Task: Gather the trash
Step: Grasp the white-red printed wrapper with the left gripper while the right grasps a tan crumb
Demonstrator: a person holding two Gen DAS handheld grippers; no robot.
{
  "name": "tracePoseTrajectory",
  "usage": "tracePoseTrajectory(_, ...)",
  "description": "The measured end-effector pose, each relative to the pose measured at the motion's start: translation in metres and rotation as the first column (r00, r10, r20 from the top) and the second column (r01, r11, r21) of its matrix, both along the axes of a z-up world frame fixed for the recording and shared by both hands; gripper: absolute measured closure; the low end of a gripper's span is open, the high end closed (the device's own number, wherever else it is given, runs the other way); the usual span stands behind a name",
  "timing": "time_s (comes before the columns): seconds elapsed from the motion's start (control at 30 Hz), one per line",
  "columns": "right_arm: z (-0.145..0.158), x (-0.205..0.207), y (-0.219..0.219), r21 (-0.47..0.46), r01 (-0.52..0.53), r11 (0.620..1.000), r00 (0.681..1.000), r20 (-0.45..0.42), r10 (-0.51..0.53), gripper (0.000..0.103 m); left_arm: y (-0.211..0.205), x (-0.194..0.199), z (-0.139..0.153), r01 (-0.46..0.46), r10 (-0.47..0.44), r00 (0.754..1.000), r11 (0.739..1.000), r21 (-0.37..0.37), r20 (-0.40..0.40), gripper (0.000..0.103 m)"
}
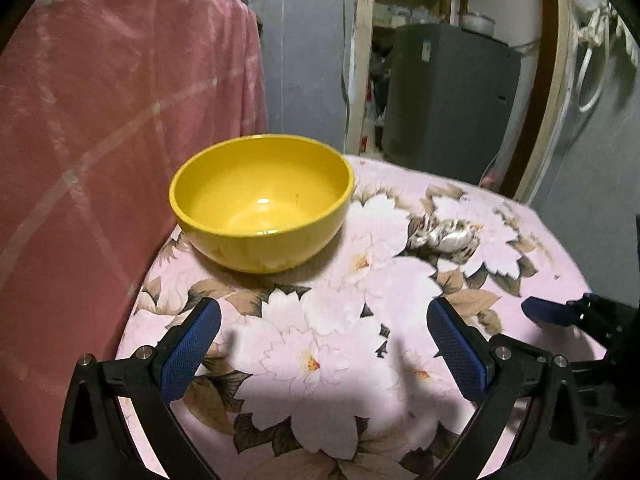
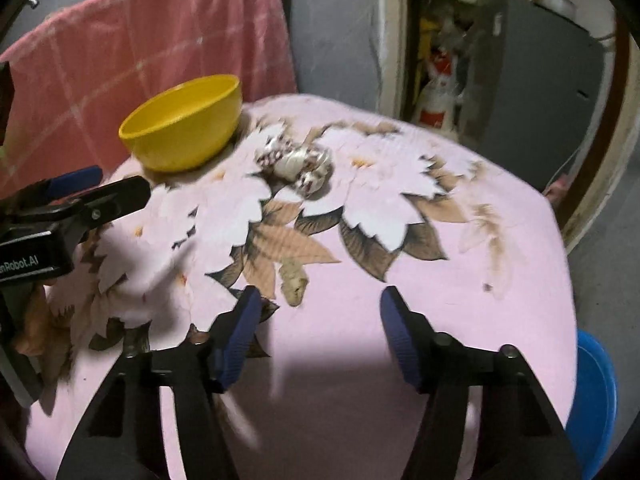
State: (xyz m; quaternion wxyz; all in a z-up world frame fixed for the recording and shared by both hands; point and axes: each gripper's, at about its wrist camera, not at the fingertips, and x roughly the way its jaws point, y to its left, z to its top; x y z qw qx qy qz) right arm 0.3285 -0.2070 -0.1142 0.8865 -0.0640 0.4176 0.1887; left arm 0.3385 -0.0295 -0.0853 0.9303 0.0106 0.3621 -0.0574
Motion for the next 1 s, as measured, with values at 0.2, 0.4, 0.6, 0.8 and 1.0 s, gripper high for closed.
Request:
tracePoseTrajectory(0.2,-0.001,0.006,0.008,-0.077,-0.012,0.997,1.0,-0.001,0.012,0.065,-0.001,0.009,-0.006,-0.022,0.022,0.998,1.0,0.001,-0.058,0.002)
tracePoseTrajectory(0.4,0.002,0.011,-0.005,-0.054,0.007,0.999,1.0,0.003,-0.006,0.091,-0.012,0.013,-0.004,0.013,-0.014,0.998,1.0,-0.008,-0.067,0.002)
tracePoseTrajectory(0.6,0.006,0.016,-0.025,-0.018,0.056,0.998,0.998,0.014,-0.056,0.094,-0.037,0.02,-0.006,0.082,-0.078,0.994,0.996,0.041,-0.079,0.002)
tracePoseTrajectory(0.8,0.01,0.016,-0.054,0.05,0.129,0.99,0.991,0.021,-0.13,0.094,-0.055,0.035,0.0,0.123,-0.12,0.99,0.992,0.034,-0.075,0.002)
tracePoseTrajectory(1.0,0.013,0.013,-0.059,0.099,0.113,0.989,0.993,0.024,-0.116,0.094,-0.078,0.055,-0.003,0.179,-0.175,0.983,0.98,0.081,-0.055,0.002)
